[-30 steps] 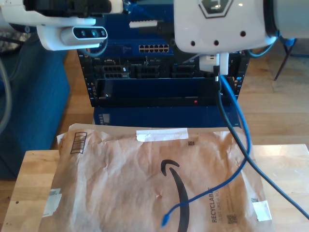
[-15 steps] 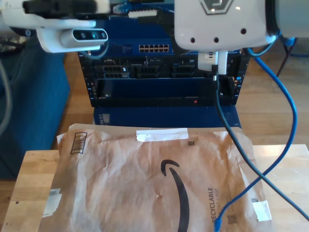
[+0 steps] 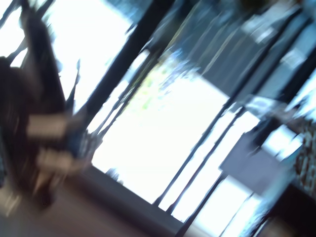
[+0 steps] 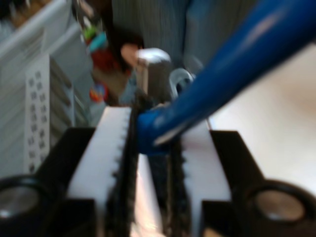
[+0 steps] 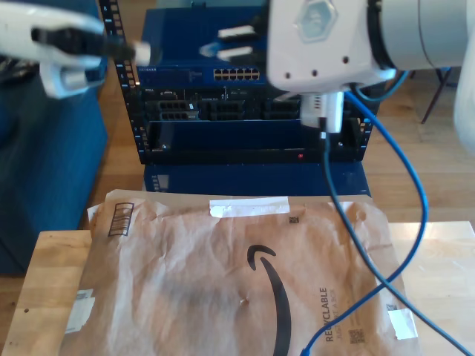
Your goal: Grab the cable and plug it in
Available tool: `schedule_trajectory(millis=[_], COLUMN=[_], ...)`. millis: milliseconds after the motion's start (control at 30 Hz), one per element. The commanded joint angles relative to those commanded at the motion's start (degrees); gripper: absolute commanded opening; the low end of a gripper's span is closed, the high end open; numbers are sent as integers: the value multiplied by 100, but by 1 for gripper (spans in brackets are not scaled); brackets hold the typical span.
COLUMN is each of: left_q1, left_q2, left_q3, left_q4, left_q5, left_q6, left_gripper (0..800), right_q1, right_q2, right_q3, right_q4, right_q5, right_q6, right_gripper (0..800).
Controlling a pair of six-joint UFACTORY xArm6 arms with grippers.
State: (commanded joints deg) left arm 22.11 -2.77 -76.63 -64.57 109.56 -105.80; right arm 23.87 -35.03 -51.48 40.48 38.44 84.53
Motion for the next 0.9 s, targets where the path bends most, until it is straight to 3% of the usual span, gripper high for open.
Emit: schedule_trajectory(millis=[300, 533, 800, 900], left_q1=[475, 897, 1837, 2224], left_q2=[0, -70, -334, -545], left_q3=[44, 352, 1020, 1363], left_q4=[2145, 3736, 4774, 5064], left_q5=[-624, -738, -756, -747], left_q6=[1248, 2057, 3754, 4255], left_gripper=[799, 799, 799, 799], right_q1=[-1363, -1371, -1371, -1371], right_q2=[273, 686, 1319, 1662], right_q3=[466, 563, 484, 220], right_q4=[-237, -1679, -1969, -2031], right_q5=[1345, 1547, 1767, 1767], right_q6=[466, 1380, 1398, 1398], right_gripper=[3, 3, 3, 3])
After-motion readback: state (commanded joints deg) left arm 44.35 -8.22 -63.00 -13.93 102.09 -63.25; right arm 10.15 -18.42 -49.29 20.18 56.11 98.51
